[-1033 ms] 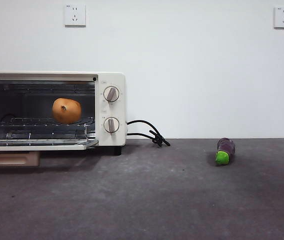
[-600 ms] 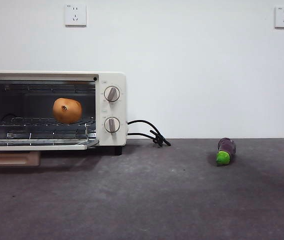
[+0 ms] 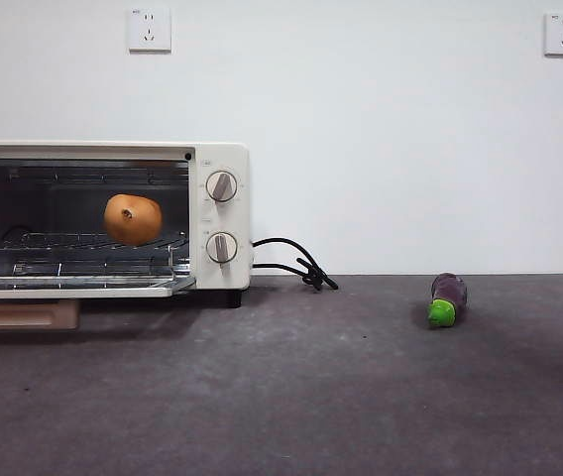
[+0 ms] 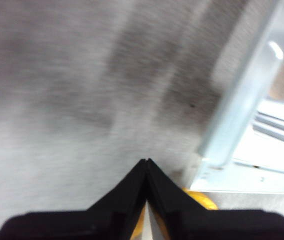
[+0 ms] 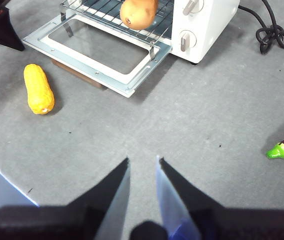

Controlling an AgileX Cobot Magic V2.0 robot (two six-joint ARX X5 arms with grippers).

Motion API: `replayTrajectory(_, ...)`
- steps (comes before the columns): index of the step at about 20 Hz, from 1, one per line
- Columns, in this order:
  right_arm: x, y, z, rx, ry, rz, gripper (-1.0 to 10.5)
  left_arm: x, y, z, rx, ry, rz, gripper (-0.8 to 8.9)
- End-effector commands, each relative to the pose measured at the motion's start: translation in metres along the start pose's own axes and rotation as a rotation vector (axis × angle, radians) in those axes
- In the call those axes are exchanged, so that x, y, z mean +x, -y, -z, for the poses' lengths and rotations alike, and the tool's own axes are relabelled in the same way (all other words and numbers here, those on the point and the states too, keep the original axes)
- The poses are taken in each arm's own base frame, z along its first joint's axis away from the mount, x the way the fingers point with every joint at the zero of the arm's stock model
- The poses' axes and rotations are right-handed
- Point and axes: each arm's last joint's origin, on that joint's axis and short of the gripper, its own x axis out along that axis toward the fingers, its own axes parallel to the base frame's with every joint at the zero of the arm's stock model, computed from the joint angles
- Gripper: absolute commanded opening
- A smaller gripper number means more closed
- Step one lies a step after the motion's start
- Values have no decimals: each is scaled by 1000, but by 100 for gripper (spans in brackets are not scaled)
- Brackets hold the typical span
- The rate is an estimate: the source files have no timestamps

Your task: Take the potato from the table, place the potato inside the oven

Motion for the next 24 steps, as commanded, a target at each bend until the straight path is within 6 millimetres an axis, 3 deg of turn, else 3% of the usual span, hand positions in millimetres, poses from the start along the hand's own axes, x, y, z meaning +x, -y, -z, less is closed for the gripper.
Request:
replayTrajectory(1, 0, 0, 0, 20, 3, -1, 92, 9, 3, 1, 0, -33, 14, -9)
replayTrajectory(9, 0, 0, 3, 33, -23, 2, 92, 12, 8, 2, 13, -38, 36, -9)
replayTrajectory(24, 0, -1, 3, 56, -25, -26, 93, 6, 10, 0, -1, -14, 328, -9)
